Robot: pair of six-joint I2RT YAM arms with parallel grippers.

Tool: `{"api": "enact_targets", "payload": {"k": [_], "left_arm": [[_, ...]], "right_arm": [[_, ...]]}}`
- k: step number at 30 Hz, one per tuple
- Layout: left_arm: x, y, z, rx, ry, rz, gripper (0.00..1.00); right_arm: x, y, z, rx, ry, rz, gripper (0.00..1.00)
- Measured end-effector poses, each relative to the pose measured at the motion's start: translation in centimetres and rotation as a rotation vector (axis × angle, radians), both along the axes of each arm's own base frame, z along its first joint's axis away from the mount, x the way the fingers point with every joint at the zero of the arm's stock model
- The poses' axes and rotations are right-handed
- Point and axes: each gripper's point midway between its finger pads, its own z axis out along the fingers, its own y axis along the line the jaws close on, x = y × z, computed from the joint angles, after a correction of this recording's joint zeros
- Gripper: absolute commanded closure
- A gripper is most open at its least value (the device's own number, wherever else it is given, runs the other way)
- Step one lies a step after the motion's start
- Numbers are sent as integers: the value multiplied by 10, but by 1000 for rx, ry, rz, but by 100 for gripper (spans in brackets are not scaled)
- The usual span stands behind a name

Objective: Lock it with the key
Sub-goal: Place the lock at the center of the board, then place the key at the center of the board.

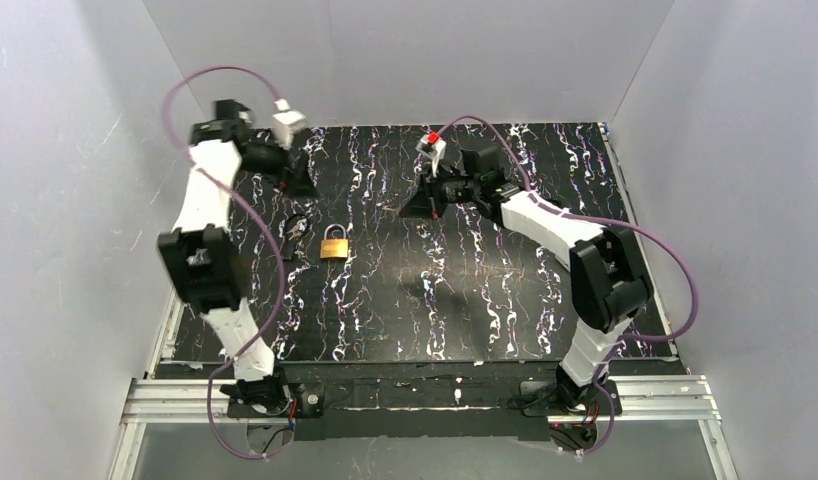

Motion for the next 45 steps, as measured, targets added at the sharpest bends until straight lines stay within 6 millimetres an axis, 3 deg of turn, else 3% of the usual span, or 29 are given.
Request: {"api": "enact_targets", "payload": {"k": [2, 4, 6, 8, 13, 19, 23, 27, 30, 36, 42, 45], "left_arm": [[-6, 23, 36, -74, -62, 158, 2], [-19, 40, 60, -123, -104, 287, 2], [-33, 42, 76, -165, -141, 370, 2], [-50, 34, 86, -209, -163, 426, 2], [-61, 31, 105, -260, -208, 530, 2], [-56, 34, 126, -324, -224, 631, 2], [-55, 34, 128, -345, -205, 657, 2], [-55, 34, 127, -358, -186, 667, 2], [-54, 34, 126, -370, -170, 671, 2], [-52, 33, 124, -381, -153, 672, 2], [-53, 31, 126, -395, -152, 660, 2], [-54, 29, 127, -404, -146, 652, 2]], "right_arm": [[5, 11, -3, -9, -9, -2, 99], [5, 27, -11, -24, -8, 0, 99], [2, 45, -21, -39, -5, 9, 99], [0, 64, -30, -49, -2, 25, 99], [10, 129, -43, -48, -28, 69, 99], [16, 171, -75, -70, -11, 104, 99], [17, 176, -109, -120, 36, 108, 99], [16, 173, -131, -160, 68, 108, 97], [16, 171, -136, -175, 73, 105, 97], [23, 177, -126, -158, 44, 102, 94], [27, 180, -138, -166, 44, 98, 78], [30, 181, -143, -173, 36, 94, 60]]}}
